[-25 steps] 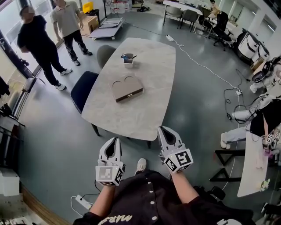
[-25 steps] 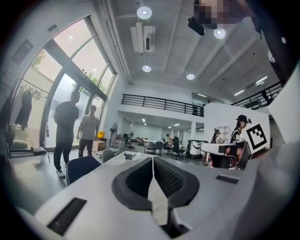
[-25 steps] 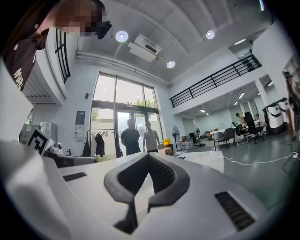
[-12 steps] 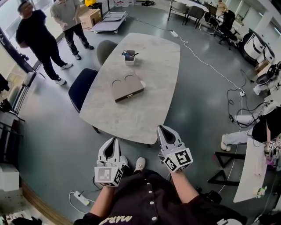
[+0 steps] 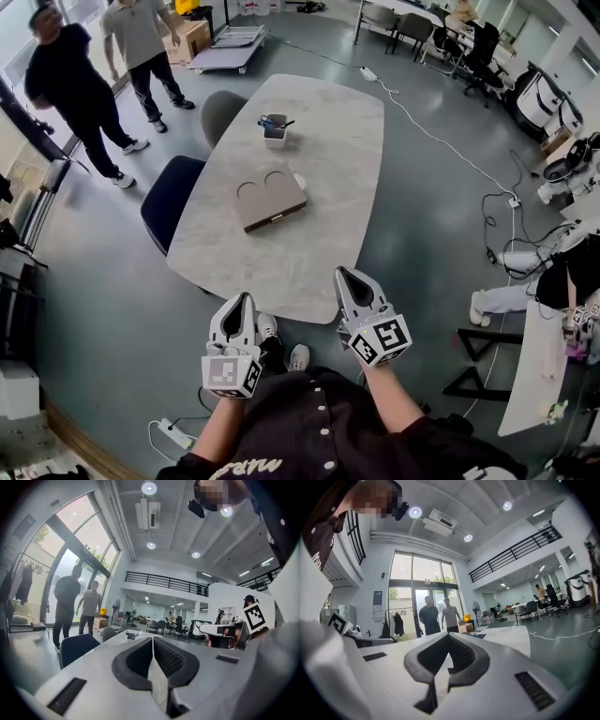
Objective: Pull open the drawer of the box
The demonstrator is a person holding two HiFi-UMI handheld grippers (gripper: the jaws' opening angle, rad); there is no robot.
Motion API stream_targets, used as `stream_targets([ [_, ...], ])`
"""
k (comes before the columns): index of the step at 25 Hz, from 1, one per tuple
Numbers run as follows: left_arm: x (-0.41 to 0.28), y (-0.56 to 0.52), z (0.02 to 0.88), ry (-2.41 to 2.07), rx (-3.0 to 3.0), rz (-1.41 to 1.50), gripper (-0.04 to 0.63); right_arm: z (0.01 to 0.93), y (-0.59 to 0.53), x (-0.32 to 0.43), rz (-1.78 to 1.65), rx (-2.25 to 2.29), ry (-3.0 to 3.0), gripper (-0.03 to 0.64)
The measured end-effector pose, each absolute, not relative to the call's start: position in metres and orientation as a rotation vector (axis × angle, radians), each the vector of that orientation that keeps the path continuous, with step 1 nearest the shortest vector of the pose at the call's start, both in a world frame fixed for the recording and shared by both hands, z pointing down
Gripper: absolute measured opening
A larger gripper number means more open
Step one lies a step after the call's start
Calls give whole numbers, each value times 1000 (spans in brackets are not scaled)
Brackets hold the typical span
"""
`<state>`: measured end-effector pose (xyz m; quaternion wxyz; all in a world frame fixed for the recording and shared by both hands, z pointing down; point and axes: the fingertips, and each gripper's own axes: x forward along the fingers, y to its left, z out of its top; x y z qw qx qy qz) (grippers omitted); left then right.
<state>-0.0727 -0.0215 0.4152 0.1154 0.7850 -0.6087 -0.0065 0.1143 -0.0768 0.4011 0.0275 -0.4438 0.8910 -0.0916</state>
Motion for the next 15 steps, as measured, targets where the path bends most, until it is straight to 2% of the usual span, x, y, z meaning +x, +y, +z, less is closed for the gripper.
stream_targets([
  [15, -110, -124, 405, -1698, 2369, -122, 18, 399, -185, 68, -321, -1394, 2723, -3],
])
